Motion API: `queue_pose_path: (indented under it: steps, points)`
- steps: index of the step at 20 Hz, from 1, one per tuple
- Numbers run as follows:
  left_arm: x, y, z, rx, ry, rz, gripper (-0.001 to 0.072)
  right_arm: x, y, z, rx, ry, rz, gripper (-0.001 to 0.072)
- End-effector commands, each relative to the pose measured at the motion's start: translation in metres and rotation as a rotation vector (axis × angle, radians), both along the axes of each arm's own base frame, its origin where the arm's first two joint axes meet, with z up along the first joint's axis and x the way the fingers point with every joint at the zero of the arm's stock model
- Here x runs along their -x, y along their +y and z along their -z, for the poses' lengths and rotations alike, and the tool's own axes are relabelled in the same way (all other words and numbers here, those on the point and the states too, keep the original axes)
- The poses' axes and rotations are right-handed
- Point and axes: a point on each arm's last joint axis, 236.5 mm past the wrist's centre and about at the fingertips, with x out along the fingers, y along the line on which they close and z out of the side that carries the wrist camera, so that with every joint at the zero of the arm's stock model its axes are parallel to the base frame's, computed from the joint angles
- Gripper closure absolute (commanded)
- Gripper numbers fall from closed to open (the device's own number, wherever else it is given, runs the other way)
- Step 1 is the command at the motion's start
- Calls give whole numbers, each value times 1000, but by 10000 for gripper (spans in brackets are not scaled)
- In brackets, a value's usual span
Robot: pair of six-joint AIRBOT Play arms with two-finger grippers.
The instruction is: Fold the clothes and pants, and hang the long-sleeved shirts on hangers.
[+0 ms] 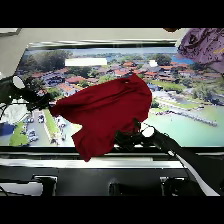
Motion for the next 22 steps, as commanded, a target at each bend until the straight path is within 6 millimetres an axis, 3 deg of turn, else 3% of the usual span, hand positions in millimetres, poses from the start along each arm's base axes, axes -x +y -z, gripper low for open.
queue_pose_path:
  steps: [1, 2, 4, 6, 7, 9, 12, 14, 17, 19, 22]
  points:
    - [-1, 2, -10, -14, -25, 38, 690, -38, 1, -36, 0, -161, -66, 687]
    - [-7, 6, -25, -37, -64, 54, 690, -60, -6, -61, 5, -238, -83, 687]
    - [-24, 25, -76, -131, -194, 68, 690, -117, -38, -135, 39, -445, -84, 687]
    - [-42, 46, -158, -245, -385, 55, 690, -158, -79, -228, 73, -658, -39, 687]
    - [-45, 52, -206, -288, -492, 41, 691, -169, -99, -285, 82, -781, -18, 687]
    - [-35, 52, -302, -325, -706, 15, 690, -166, -135, -391, 105, -1005, 30, 687]
    - [21, 46, -422, -360, -981, -23, 691, -115, -171, -511, 196, -1287, 74, 687]
    - [74, 39, -475, -377, -1120, -40, 691, -71, -187, -560, 307, -1430, 90, 687]
    - [152, 30, -524, -395, -1277, -62, 690, -16, -209, -604, 453, -1584, 165, 687]
    - [184, 26, -541, -394, -1342, -78, 691, 1, -223, -611, 514, -1601, 215, 687]
    - [187, 26, -535, -391, -1322, -77, 691, -11, -227, -600, 521, -1545, 221, 687]
